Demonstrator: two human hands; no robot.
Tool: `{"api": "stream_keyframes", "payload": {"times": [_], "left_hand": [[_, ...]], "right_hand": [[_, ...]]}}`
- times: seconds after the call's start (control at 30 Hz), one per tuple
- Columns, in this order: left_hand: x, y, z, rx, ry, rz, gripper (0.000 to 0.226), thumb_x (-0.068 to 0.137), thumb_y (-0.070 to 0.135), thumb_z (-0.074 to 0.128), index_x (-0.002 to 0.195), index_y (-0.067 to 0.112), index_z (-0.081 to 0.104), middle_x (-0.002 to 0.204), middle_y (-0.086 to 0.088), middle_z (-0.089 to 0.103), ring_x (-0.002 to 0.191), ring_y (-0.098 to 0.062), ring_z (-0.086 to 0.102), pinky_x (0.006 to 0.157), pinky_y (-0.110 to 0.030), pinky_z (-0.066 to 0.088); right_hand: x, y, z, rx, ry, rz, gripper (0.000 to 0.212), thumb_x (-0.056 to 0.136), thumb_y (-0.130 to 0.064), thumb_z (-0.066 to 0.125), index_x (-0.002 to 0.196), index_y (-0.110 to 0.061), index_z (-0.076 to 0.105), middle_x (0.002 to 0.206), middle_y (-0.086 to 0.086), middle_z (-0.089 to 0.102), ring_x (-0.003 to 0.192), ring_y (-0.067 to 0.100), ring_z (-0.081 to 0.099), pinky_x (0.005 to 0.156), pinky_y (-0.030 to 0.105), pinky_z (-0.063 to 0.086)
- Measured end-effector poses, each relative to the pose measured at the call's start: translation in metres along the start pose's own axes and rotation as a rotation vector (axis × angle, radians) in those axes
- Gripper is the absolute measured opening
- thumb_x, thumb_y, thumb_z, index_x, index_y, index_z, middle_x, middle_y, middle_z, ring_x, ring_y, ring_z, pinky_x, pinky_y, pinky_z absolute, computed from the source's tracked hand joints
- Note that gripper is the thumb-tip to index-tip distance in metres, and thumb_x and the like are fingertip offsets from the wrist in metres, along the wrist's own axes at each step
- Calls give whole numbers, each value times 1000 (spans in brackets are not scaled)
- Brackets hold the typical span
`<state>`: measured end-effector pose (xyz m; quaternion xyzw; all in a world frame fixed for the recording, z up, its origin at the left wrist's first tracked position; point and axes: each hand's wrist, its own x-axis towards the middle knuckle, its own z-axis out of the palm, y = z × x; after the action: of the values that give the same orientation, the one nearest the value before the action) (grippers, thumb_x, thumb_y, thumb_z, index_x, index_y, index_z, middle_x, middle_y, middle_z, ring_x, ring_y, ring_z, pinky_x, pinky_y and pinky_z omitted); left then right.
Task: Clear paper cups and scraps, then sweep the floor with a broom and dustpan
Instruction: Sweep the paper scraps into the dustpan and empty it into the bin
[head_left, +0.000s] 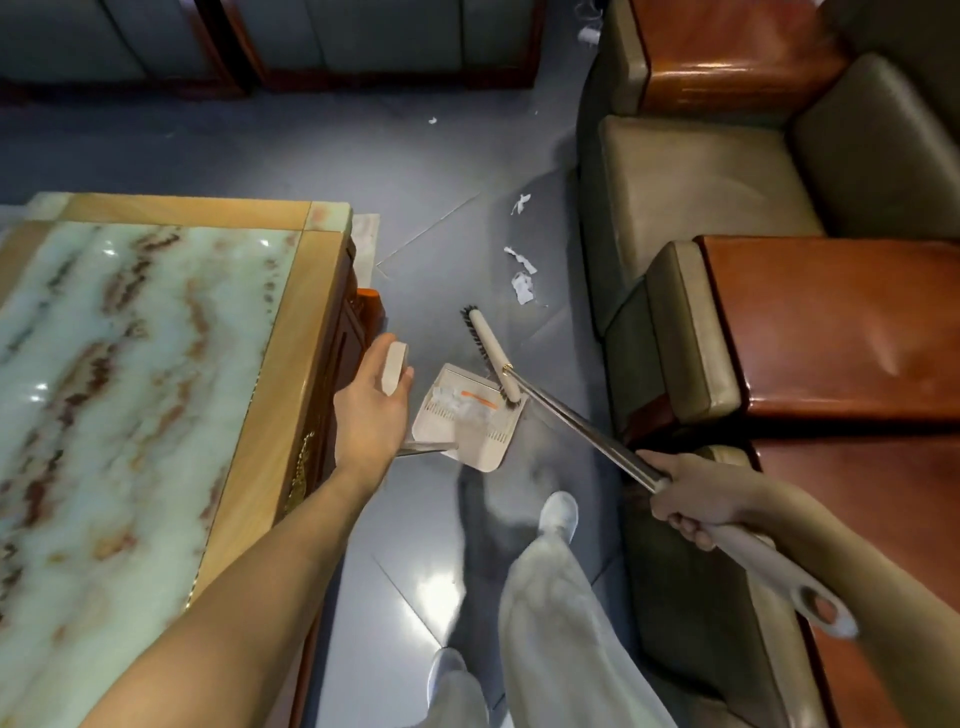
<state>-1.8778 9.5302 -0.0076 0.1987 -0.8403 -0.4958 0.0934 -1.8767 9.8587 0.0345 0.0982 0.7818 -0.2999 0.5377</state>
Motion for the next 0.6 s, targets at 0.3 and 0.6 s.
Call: {"api": "stream_keyframes", "payload": {"times": [0.3, 0.6], "left_hand": [[130, 61, 90, 111, 117, -10, 36, 94, 25, 61, 127, 35, 52, 124, 2, 62, 112, -18, 55, 96, -20, 32], [263, 93, 159, 65, 14, -89, 31, 95, 24, 57, 122, 38, 51, 106, 0, 62, 94, -23, 59, 83, -29, 46]], "right_hand": [[66, -60, -167, 100, 40, -64, 57, 87, 6, 45, 142, -2, 32, 44, 4, 44, 31, 13, 39, 34, 20, 35], [151, -140, -287, 206, -28, 23, 65, 88, 4, 50, 145, -21, 28, 44, 2, 47, 34, 11, 42, 36, 21, 38]]}}
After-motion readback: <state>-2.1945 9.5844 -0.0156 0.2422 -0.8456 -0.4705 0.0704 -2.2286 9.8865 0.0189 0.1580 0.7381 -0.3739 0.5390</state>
